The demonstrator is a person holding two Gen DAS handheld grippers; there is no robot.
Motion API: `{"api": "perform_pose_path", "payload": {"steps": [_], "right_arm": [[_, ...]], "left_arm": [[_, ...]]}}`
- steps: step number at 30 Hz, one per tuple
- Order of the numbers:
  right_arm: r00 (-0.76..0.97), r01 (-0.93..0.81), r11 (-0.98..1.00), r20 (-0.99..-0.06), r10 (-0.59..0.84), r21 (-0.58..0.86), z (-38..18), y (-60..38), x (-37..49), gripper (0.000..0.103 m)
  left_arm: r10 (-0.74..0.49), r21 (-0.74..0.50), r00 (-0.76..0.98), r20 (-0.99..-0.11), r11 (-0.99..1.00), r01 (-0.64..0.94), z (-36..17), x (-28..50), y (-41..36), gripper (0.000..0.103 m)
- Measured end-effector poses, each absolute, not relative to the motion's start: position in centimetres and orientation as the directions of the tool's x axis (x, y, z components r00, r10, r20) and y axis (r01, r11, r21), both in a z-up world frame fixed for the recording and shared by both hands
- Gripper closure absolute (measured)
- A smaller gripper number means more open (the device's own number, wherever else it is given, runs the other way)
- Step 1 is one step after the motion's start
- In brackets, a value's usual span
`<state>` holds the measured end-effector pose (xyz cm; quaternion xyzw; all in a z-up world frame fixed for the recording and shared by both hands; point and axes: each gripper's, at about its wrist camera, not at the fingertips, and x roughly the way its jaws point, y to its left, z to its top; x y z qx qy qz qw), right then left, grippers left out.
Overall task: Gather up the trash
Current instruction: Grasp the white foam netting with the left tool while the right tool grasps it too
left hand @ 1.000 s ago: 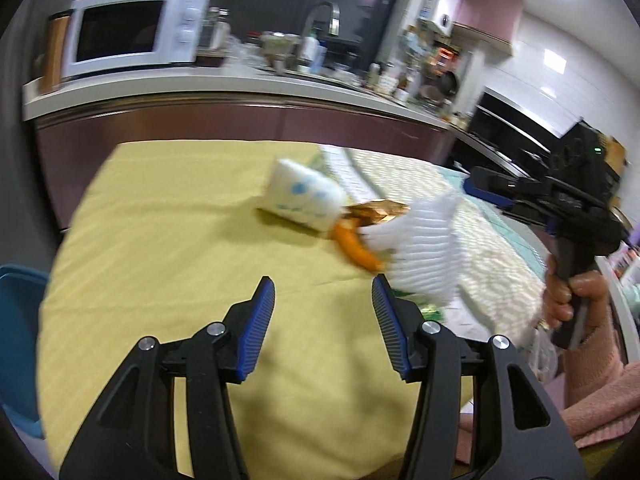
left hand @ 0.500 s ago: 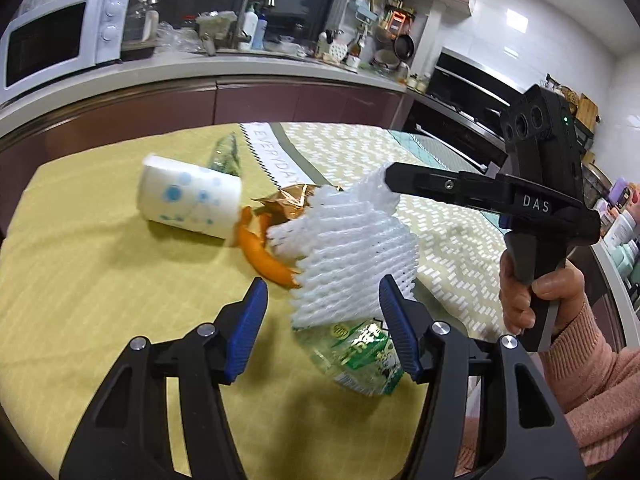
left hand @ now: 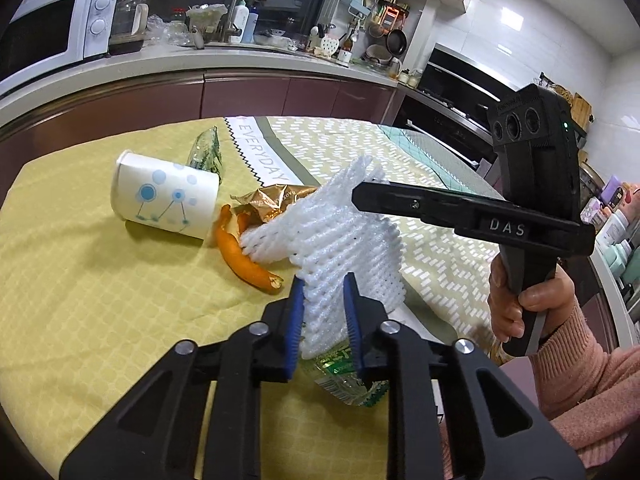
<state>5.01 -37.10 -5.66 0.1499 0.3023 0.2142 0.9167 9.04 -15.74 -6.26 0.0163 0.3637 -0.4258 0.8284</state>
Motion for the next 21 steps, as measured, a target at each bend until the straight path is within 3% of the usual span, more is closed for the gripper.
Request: {"api": "perform_pose_path", "payload": {"steps": [21], "right_arm": [[0.742, -0.387, 0.830, -0.399, 0.539, 0.402, -1.4, -35.1, 3.4, 0.095]], "left_arm": [[-0.722, -0.326, 0.471, -0.506, 0.666, 0.671, -3.1, 7.0, -6.5, 0.086]]}}
